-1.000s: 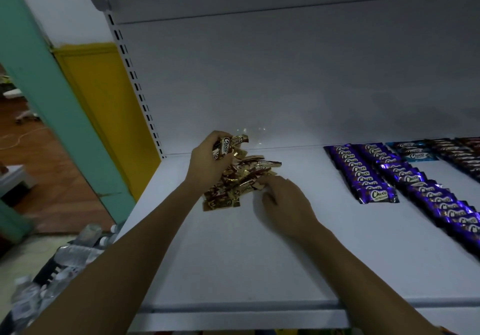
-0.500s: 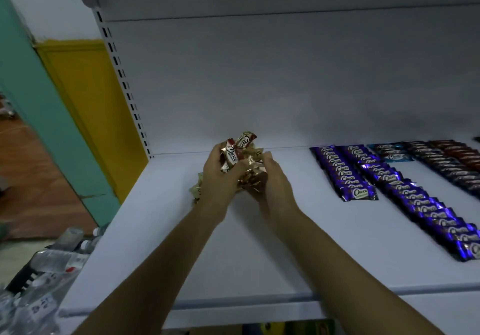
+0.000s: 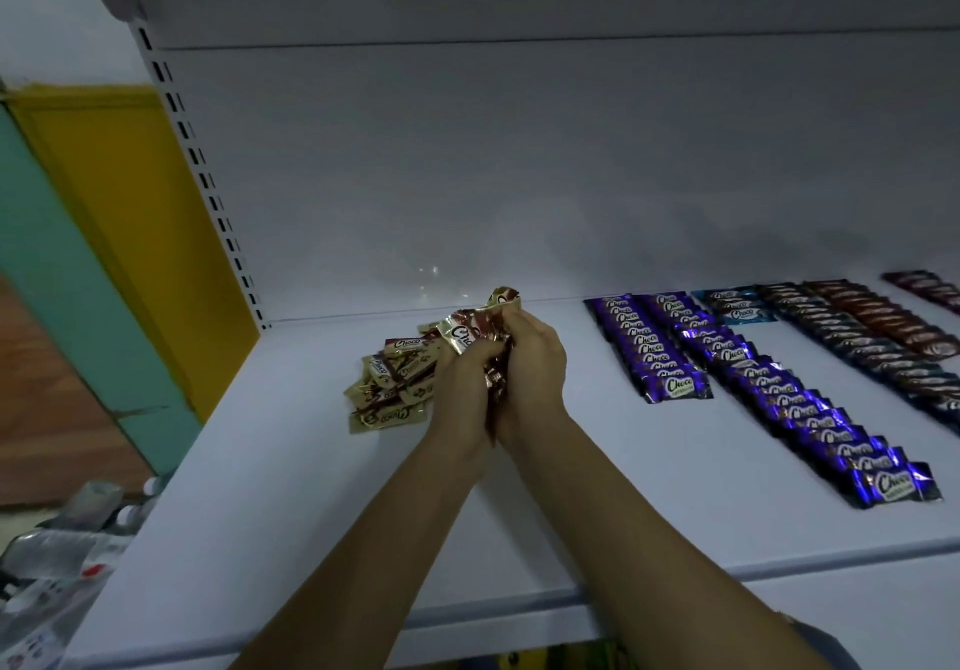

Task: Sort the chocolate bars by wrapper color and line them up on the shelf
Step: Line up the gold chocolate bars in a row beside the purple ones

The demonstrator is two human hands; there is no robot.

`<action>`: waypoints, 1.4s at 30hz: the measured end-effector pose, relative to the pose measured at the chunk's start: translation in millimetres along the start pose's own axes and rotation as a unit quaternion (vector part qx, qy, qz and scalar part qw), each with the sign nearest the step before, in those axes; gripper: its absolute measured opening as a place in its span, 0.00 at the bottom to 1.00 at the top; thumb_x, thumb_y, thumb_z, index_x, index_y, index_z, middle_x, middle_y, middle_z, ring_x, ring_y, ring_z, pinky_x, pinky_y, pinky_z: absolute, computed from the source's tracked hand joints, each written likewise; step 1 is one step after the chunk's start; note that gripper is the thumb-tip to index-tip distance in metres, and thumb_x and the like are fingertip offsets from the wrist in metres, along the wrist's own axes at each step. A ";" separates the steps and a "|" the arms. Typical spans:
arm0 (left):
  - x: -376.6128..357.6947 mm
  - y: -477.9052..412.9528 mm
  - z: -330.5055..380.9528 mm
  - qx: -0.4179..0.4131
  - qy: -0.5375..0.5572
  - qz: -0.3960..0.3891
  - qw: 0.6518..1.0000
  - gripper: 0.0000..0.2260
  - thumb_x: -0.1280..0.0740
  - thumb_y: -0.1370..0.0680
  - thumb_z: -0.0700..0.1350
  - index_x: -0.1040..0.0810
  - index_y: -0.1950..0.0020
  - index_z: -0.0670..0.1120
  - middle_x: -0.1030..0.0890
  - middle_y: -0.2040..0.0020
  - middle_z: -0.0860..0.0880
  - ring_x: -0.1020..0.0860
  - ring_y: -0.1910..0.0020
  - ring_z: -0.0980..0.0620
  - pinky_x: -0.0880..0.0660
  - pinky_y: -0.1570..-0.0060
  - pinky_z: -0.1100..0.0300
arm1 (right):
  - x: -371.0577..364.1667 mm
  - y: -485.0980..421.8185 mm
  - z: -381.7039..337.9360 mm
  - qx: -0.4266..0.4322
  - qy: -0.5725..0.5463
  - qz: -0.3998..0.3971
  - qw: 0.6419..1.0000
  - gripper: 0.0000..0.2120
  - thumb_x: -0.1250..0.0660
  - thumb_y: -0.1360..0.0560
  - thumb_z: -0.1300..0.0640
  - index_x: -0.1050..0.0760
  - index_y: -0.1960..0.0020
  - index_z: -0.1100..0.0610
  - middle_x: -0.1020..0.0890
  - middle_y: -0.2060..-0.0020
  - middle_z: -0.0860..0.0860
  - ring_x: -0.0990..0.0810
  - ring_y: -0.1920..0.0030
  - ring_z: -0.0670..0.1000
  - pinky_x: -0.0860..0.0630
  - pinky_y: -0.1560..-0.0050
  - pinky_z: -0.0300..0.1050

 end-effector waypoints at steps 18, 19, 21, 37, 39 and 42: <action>2.7 -1.8 -5.9 -0.035 -0.033 -0.006 0.999 0.14 0.29 0.26 0.41 0.24 0.41 0.48 0.17 0.49 0.46 0.18 0.50 0.47 0.21 0.48 0.51 | -1.9 -0.8 -11.3 0.018 -0.022 0.020 0.999 0.10 0.36 0.24 0.60 0.24 0.45 0.63 0.17 0.54 0.60 0.17 0.54 0.62 0.20 0.50 0.61; 3.4 -2.2 -6.2 -0.039 -0.042 -0.006 0.998 0.15 0.29 0.26 0.40 0.24 0.41 0.48 0.17 0.49 0.46 0.18 0.50 0.47 0.21 0.49 0.51 | -2.0 -1.8 -10.2 0.016 -0.021 0.026 0.999 0.12 0.36 0.25 0.58 0.23 0.44 0.63 0.18 0.51 0.62 0.18 0.50 0.64 0.22 0.47 0.64; 5.1 -4.1 -6.6 -0.048 -0.051 -0.001 0.998 0.14 0.30 0.26 0.39 0.24 0.41 0.48 0.17 0.51 0.47 0.18 0.52 0.48 0.21 0.52 0.53 | -2.9 -2.1 -6.9 0.014 -0.008 0.030 0.999 0.14 0.36 0.26 0.57 0.23 0.43 0.62 0.18 0.48 0.63 0.18 0.49 0.64 0.22 0.48 0.66; 35.5 -27.7 10.6 -0.164 -0.164 0.047 0.972 0.10 0.27 0.28 0.35 0.24 0.50 0.42 0.22 0.62 0.50 0.26 0.66 0.55 0.30 0.63 0.60 | 44.5 -22.1 -49.4 0.109 0.241 0.040 0.964 0.07 0.36 0.23 0.66 0.28 0.49 0.57 0.21 0.64 0.54 0.19 0.65 0.50 0.19 0.58 0.41; 36.7 -28.2 10.1 -0.172 -0.189 0.055 0.965 0.10 0.27 0.28 0.36 0.23 0.49 0.45 0.21 0.60 0.51 0.24 0.61 0.53 0.25 0.56 0.53 | 51.3 -23.4 -53.7 0.154 0.367 0.023 0.917 0.10 0.36 0.24 0.68 0.28 0.53 0.53 0.22 0.63 0.55 0.18 0.60 0.56 0.19 0.52 0.50; 32.0 -25.9 10.2 -0.187 -0.230 0.038 0.954 0.13 0.26 0.29 0.42 0.22 0.47 0.46 0.18 0.54 0.48 0.21 0.54 0.48 0.24 0.46 0.44 | 54.2 -19.1 -57.7 0.196 0.510 0.014 0.838 0.10 0.34 0.25 0.65 0.29 0.50 0.52 0.22 0.63 0.53 0.20 0.59 0.53 0.21 0.53 0.51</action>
Point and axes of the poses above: each hand's wrist, its own y-axis away from the middle knuckle, its own x-axis out of the back of the hand, z = x × y, the point moved 7 cm from there along -y, towards the middle knuckle
